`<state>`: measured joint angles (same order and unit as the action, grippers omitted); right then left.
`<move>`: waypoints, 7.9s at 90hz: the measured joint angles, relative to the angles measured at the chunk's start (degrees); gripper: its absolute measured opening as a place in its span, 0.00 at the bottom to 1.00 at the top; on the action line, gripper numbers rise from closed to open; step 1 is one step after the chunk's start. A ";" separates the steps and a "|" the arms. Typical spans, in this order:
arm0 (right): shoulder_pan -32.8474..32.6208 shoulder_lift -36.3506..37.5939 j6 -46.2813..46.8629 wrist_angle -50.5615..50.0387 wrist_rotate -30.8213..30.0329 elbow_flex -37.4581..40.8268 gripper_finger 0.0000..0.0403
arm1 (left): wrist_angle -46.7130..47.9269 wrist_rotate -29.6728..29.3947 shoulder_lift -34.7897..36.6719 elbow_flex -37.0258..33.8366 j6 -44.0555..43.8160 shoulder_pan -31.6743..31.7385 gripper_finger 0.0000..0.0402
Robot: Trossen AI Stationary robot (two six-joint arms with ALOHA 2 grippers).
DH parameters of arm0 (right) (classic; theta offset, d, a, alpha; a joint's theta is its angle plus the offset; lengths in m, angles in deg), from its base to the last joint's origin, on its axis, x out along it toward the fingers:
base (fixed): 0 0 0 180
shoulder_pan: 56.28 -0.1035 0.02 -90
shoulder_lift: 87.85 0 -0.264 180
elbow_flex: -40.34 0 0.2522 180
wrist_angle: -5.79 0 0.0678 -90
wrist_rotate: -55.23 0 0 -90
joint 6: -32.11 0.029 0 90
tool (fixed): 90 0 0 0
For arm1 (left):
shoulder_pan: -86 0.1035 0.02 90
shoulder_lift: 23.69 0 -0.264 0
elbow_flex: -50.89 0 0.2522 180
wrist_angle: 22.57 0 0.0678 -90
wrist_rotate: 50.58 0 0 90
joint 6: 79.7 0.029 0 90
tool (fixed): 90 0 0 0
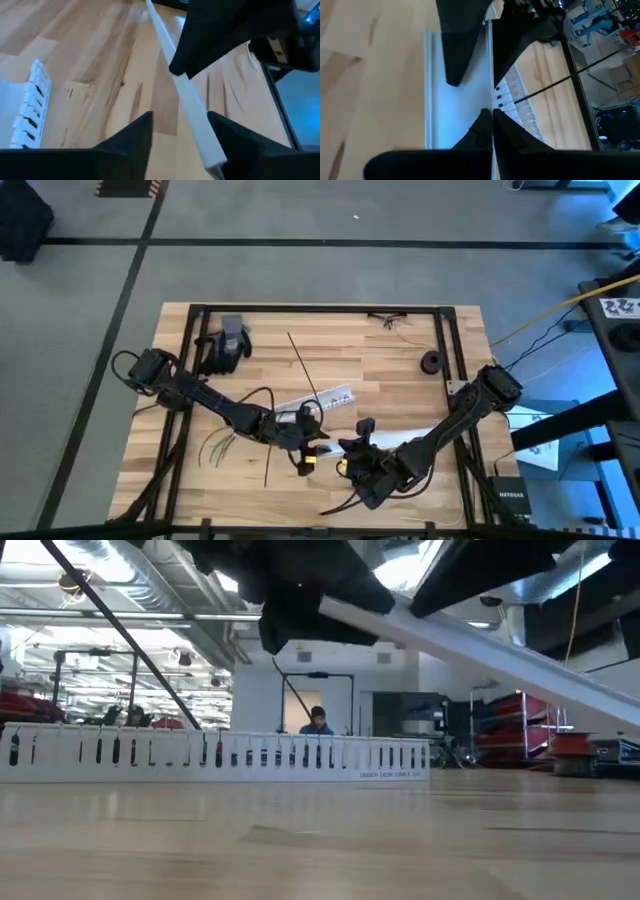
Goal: Ziptie cables
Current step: Close the cable duct
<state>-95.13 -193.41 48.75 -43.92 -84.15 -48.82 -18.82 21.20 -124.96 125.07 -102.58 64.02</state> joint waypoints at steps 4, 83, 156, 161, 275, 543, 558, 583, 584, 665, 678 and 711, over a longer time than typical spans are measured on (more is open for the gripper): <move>0.00 0.00 0.02 0.05 0.02 0.00 0.00 | 0.01 0.00 0.00 0.00 1.29 -0.02 0.26; 0.78 10.03 12.91 -2.42 17.33 -0.26 0.61 | 1.03 -14.48 -0.06 0.00 57.09 -6.67 0.01; 12.68 9.94 5.59 32.88 38.25 15.89 0.68 | -1.43 -25.06 -0.02 -0.02 87.09 -12.90 0.00; 12.68 9.94 5.59 32.62 37.98 15.89 0.68 | -1.45 -25.35 -0.02 -0.02 87.88 -12.92 0.00; 12.79 5.92 4.64 40.35 35.45 15.91 0.55 | -1.33 -25.25 -0.02 0.00 83.47 -12.26 0.05; 17.53 9.70 -4.94 12.24 29.53 13.22 0.56 | 44.38 0.57 4.38 -2.17 4.74 -5.74 0.34; 17.51 9.70 -4.77 11.87 29.53 13.22 0.56 | 40.93 0.64 8.47 -0.22 8.94 -5.58 0.46; 17.51 9.70 -3.36 11.67 29.42 13.22 0.56 | 16.30 3.31 7.00 -3.20 21.82 0.69 0.56; 17.51 9.70 -3.22 11.63 29.42 13.22 0.56 | 15.68 3.60 6.76 -3.41 21.98 1.06 0.56; 17.44 9.70 -0.19 10.38 29.51 13.20 0.56 | 17.60 11.26 -0.93 -5.93 21.09 7.34 0.59; 17.51 9.70 -0.56 10.34 29.49 13.20 0.56 | 14.88 11.26 -0.52 -5.57 20.74 6.76 0.59; 17.51 9.92 -0.64 9.93 28.46 13.18 0.56 | 12.30 11.40 1.51 -5.03 26.01 6.82 0.59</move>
<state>-77.62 -183.49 48.12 -33.99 -55.69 -35.64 -6.52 32.61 -123.45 120.05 -76.57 70.84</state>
